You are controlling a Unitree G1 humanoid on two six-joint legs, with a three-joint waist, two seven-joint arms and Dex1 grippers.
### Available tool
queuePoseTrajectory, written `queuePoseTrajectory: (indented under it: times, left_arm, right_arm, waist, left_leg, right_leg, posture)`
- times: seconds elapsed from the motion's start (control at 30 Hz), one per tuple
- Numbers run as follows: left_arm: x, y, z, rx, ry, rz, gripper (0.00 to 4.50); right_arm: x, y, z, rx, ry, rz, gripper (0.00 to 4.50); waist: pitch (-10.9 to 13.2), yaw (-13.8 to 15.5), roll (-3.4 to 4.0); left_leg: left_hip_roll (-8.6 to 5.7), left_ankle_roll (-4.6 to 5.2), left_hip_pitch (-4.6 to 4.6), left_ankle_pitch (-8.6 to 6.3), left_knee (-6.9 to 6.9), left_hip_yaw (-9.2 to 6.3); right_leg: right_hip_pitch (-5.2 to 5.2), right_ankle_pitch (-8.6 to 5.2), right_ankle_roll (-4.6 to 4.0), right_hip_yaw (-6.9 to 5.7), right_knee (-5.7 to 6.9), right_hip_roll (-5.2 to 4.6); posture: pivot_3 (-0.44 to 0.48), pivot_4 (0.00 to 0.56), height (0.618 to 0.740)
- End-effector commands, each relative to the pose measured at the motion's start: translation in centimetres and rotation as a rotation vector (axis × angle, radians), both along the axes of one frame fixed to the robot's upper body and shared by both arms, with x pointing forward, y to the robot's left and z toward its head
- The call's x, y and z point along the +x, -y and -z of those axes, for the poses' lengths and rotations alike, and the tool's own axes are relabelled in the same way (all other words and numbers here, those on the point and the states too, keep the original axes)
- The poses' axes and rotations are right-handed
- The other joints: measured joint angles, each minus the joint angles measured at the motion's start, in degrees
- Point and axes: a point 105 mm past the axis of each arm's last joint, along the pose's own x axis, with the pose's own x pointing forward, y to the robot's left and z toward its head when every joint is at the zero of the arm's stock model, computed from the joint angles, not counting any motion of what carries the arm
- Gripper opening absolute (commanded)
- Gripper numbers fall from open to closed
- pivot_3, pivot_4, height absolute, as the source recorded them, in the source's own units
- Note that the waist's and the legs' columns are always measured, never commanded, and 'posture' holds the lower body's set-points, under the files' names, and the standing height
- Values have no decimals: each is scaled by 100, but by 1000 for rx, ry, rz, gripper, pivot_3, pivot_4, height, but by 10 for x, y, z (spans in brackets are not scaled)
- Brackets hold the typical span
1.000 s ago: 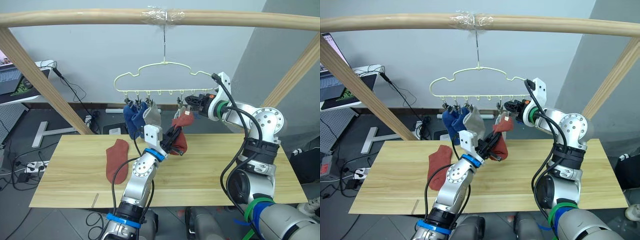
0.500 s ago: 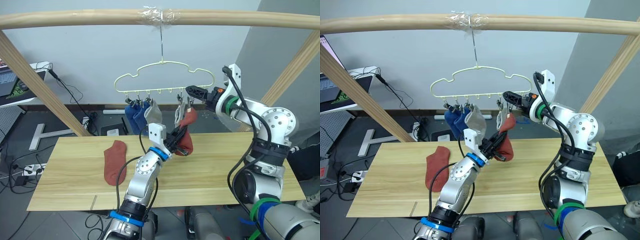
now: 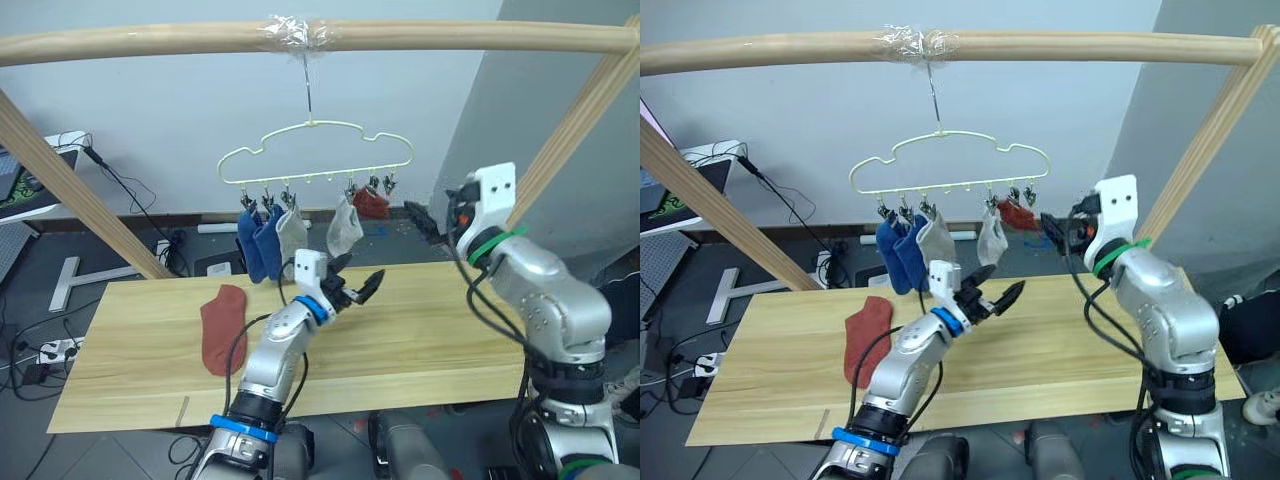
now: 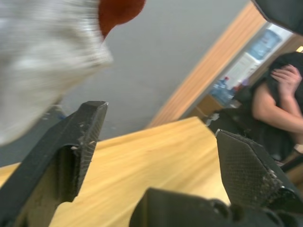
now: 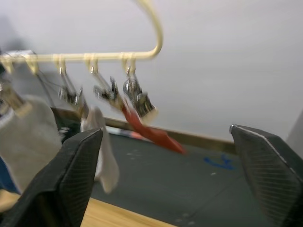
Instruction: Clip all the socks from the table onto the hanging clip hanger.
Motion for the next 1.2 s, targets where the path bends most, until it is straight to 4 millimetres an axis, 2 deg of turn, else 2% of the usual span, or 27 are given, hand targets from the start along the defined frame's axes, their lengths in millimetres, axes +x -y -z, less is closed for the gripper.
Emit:
queuePoseTrajectory:
  times: [0.03, 0.07, 0.13, 0.27, 0.43, 0.57, 0.7, 1.2]
  left_arm:
    - [-2, -12, -22, 25, 100, 2, 4135]
    - [-4, -19, -27, 42, 123, 2, 4135]
    - [-6, -30, -37, 65, 158, 1, 4135]
    - [-13, -51, -60, 117, 232, -3, 4135]
    - [-20, -63, -83, 153, 281, 5, 4135]
    - [-22, -64, -90, 149, 287, -2, 4135]
    - [-23, -62, -94, 140, 298, -11, 4135]
    - [-26, -65, -111, 139, 334, 3, 4135]
  right_arm:
    - [2, -3, -7, 68, 77, 76, 3219]
    - [3, -9, -3, 59, 81, 73, 2815]
    - [5, -17, 1, 36, 96, 64, 2815]
    - [10, -19, 6, 45, 114, 98, 2815]
    - [21, -15, 11, 54, 123, 135, 2815]
    - [27, -18, 10, 61, 134, 140, 1501]
    - [37, -22, 8, 68, 143, 152, 1501]
    - [53, -24, 7, 55, 145, 174, 1501]
  waist:
    - [0, 1, 0]
    - [0, 13, 0]
    - [0, 30, 0]
    - [0, 64, 0]
    - [1, 144, 0]
    - [0, 153, 0]
    - [0, 159, 0]
    - [0, 205, 0]
  left_leg:
    - [4, 0, 0, 0, 2, -1]
    - [4, -1, 0, 0, 2, -3]
    - [2, -2, 0, 1, 3, -5]
    - [2, -2, 1, 1, 1, -7]
    - [1, -2, 0, 0, 0, -9]
    - [-1, -2, -1, 1, 1, -9]
    - [1, -2, 3, 1, 1, -7]
    - [0, -3, 1, 1, 1, -13]
  right_leg:
    - [1, 0, 0, 0, 0, -6]
    - [0, 1, 0, 1, 1, -9]
    - [1, 2, 0, -1, 1, -10]
    - [0, 2, 0, 0, -1, -14]
    - [0, 13, -20, -1, -4, -16]
    - [0, 15, -22, -1, -4, -18]
    - [0, 16, -24, -1, 1, -17]
    - [-1, 19, -30, -3, 2, -18]
  posture:
    - [-44, 187, 740]
    - [-25, 192, 740]
    - [-11, 196, 740]
    - [8, 197, 740]
    - [42, 197, 740]
    - [62, 192, 740]
    - [69, 189, 740]
    - [101, 180, 740]
